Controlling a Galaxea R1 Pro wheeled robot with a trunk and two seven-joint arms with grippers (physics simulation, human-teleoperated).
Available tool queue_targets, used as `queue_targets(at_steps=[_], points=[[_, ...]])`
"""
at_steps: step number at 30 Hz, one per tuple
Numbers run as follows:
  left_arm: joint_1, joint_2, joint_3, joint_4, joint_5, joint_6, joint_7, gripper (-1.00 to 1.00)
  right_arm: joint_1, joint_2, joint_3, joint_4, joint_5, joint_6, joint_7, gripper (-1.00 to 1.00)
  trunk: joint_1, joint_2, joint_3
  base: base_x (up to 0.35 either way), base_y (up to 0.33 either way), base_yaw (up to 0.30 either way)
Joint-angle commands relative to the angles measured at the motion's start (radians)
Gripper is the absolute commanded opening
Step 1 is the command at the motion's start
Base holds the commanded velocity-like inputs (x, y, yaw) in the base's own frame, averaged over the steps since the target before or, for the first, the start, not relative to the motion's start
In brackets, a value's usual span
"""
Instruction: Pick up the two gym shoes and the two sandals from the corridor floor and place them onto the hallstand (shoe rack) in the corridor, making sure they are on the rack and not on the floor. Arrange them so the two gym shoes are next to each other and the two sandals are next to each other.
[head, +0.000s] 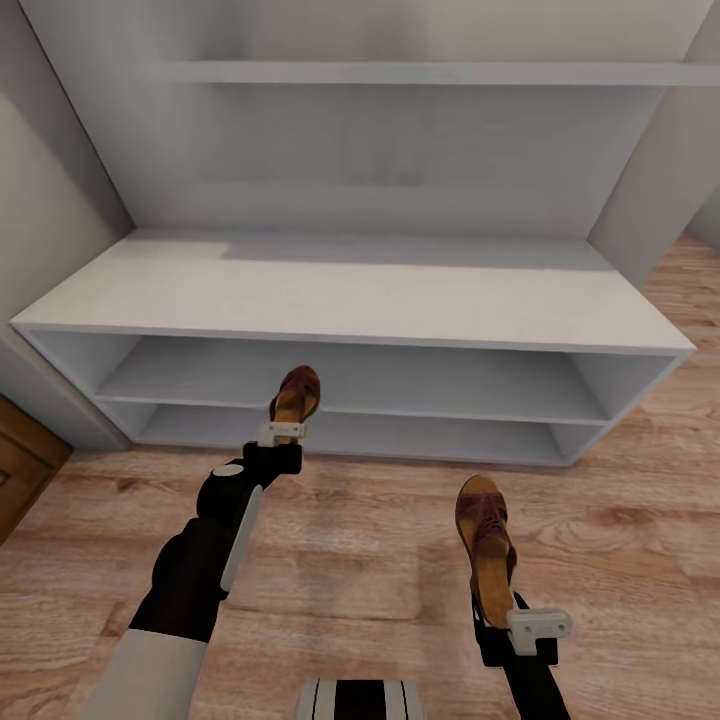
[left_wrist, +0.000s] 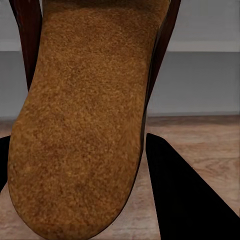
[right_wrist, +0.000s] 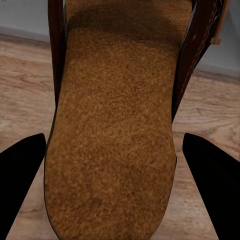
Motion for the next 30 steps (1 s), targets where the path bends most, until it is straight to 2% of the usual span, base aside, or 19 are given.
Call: queue_targets(at_steps=[1,11,30], points=[[0.000,0.000,0.000,0.000,-0.003,0.000,-0.002,-1.00,0.000,0.000,0.000,0.000,-0.001,0.000,0.002,-1.00,0.000,0.000,0.000,0.197,0.000,0.000],[0.000,0.000,0.000,0.000,-0.004,0.000,0.001,-1.00,0.000,0.000,0.000,-0.001,-0.001,0.000,0.002,-1.00,0.000,0.000,0.000,0.179,0.000,0.000],[0.000,0.000,0.001,0.007,-0.005,0.001,0.002,-1.00,0.005,0.000,0.000,-0.008,-0.001,0.000,0.002,-1.00,0.000,0.000,0.000,0.023,0.000,0.000]])
